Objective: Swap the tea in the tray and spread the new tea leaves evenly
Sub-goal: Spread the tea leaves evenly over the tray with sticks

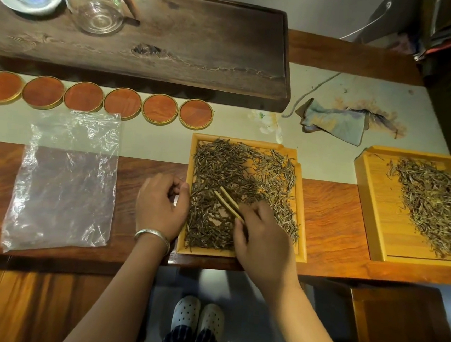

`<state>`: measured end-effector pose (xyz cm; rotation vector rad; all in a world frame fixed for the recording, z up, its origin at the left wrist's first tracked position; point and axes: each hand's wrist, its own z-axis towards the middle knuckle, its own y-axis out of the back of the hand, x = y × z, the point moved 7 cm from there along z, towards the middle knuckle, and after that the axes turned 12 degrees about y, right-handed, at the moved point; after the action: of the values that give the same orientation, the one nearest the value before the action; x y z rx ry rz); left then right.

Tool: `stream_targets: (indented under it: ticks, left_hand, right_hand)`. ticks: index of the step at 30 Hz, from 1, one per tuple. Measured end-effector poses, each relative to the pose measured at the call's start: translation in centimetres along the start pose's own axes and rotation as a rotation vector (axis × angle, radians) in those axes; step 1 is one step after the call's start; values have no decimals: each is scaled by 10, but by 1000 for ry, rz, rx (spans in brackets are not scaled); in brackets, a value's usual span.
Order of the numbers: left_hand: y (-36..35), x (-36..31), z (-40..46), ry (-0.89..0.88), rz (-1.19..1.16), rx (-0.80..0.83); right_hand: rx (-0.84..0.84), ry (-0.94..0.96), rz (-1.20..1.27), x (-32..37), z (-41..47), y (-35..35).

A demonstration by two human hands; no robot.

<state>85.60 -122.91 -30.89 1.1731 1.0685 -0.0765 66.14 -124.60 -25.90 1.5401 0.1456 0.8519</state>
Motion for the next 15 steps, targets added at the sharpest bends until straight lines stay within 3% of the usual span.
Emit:
stream_targets:
  ticks: [8, 15]
  left_hand:
    - [0, 1, 0, 9, -6, 5]
    - [-1, 2, 0, 15, 4, 5]
  right_hand:
    - [-136, -27, -10, -6, 33, 16]
    - [-46, -80, -99, -24, 28, 14]
